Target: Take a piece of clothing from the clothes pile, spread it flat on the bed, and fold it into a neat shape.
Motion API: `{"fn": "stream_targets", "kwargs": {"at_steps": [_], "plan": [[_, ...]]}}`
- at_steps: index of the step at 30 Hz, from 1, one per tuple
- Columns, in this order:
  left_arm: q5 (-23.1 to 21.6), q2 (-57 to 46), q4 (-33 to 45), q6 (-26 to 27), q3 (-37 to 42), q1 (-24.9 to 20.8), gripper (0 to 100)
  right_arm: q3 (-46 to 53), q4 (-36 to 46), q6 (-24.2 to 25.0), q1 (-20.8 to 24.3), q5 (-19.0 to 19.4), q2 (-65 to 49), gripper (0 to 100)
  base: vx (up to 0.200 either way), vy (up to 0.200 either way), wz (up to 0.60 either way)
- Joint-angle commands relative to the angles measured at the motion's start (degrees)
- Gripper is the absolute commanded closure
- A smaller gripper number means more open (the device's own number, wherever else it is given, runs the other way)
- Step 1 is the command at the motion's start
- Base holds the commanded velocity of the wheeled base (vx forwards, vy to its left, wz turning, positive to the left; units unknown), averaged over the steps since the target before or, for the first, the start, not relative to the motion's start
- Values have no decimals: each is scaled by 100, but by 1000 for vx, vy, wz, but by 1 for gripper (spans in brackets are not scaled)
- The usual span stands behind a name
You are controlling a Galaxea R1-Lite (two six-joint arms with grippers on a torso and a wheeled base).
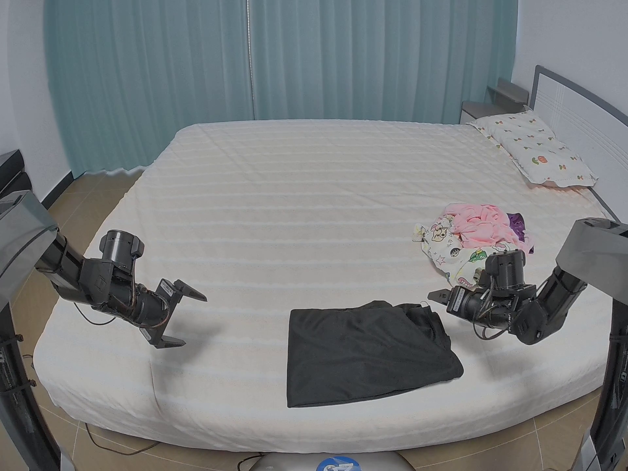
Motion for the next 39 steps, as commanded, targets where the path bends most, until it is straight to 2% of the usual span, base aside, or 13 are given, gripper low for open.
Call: {"fn": "stream_targets", "kwargs": {"at_steps": [1, 5, 6, 15, 22, 28, 39], "plan": [[-1, -2, -5, -3, 3, 0, 0, -966, 498, 58, 241, 14, 794, 0, 0, 0, 0], [-1, 7, -5, -3, 3, 0, 0, -1441, 586, 453, 338, 6, 1128, 0, 0, 0, 0], [-1, 7, -5, -3, -6, 0, 0, -1511, 586, 515, 346, 6, 1189, 100, 0, 0, 0], [-1, 7, -5, -3, -6, 0, 0, -1599, 586, 620, 267, 6, 1180, 100, 0, 0, 0], [-1, 7, -5, -3, -6, 0, 0, -1599, 560, 1016, 65, -3, 890, 100, 0, 0, 0], [-1, 7, -5, -3, -6, 0, 0, -1537, 533, 1051, -163, 6, 908, 100, 0, 0, 0], [8, 7, -5, -3, -6, 0, 0, -1529, 507, 1113, -251, -12, 1075, 100, 0, 0, 0]]}}
